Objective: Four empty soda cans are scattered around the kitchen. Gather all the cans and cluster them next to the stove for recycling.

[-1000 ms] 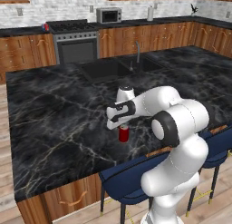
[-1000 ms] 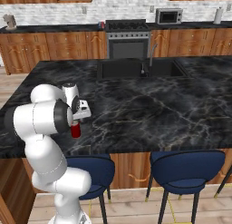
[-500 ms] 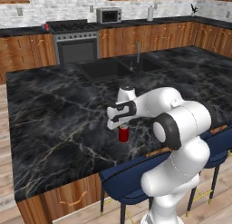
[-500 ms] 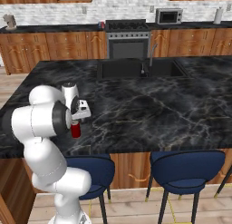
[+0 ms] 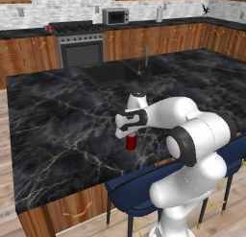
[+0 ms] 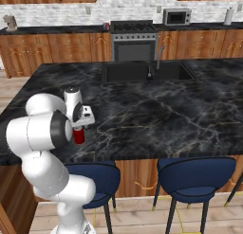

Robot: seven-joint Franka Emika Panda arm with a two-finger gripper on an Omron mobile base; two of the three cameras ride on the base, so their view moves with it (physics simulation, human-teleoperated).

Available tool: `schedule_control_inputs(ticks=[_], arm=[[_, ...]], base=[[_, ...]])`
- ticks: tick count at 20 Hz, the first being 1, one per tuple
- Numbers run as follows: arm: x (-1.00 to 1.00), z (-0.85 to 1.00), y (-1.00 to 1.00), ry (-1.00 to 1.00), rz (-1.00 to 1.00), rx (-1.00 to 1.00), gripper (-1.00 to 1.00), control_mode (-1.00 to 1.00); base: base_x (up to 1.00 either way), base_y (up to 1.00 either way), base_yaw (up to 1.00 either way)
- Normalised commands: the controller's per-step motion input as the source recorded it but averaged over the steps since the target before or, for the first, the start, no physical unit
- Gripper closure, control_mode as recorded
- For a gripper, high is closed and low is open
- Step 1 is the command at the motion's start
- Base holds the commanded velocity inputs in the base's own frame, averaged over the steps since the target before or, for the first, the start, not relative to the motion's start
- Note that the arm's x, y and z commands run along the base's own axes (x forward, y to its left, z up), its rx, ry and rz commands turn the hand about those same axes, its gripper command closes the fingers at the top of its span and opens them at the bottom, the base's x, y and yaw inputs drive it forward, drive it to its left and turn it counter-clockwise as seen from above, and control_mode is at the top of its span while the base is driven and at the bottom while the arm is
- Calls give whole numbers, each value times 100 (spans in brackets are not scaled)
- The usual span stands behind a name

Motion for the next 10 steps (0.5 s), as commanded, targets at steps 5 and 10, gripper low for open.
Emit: schedule_control_inputs(ticks=[5,10], arm=[[-10,-1,0,0,0,0,-100,-100],[0,-15,0,0,0,0,-100,-100]], base=[[0,0,0],[0,0,0]])
